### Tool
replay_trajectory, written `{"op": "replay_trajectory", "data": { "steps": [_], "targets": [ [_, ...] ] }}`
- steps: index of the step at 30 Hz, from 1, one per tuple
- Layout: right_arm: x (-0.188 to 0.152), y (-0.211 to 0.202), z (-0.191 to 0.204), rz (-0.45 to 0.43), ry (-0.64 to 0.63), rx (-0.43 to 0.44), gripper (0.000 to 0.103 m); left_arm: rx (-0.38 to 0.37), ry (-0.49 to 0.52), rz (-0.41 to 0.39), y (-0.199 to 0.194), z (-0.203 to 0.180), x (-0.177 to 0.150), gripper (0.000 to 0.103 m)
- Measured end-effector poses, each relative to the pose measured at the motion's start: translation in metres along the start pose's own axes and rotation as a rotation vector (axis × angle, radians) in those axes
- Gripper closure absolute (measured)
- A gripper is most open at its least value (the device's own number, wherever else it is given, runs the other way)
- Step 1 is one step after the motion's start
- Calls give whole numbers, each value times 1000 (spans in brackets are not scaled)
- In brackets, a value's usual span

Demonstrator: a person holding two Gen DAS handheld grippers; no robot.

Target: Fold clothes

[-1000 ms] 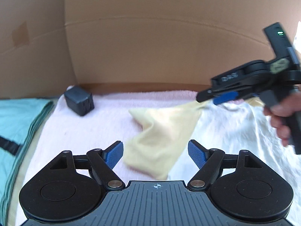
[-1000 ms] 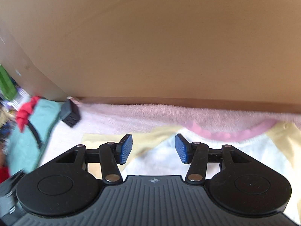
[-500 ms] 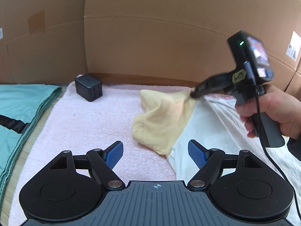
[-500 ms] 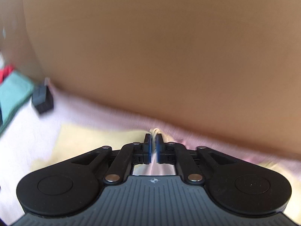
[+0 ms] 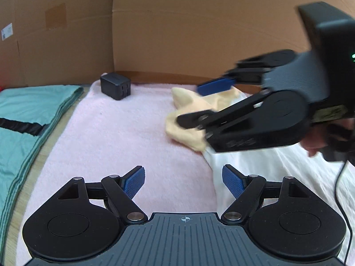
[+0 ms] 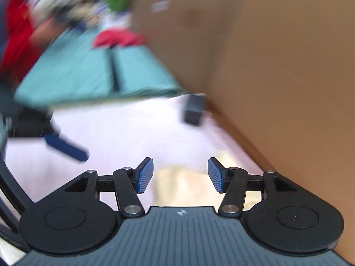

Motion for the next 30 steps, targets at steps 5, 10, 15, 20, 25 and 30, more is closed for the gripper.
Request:
{"op": "replay_trajectory", "data": {
  "steps": [5,10,15,20,25,30],
  "targets": [
    [-9,19,15,89,-79,5,57,0,-9,11,-16,3,-26,13],
    [-18,60,33,162,-114,-42,83,20,-20,17,-21,12,-26,13],
    [-7,25,6,-61,239,62,100,44,-62,-4,-25,30,-15,12],
    [-23,28,-22,-101,606,260,96,52,-186,15,-16,56,-4,11],
    [-37,23,-30,18,648,166,39,91,-221,63,-2,66,7,11],
    [-43,-27,-57,-50,730,21,41,80,-212,101,26,59,39,11]
  ]
}}
Point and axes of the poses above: each gripper's, at about its wrist camera, not at the fingertips, and y roughly the way its jaws point, z to its left, x to its top, the point moved 5 cm from there along y, roughly the way its jaws point, and after that the axes turned 2 degrees about -z, right-handed, at the moved point
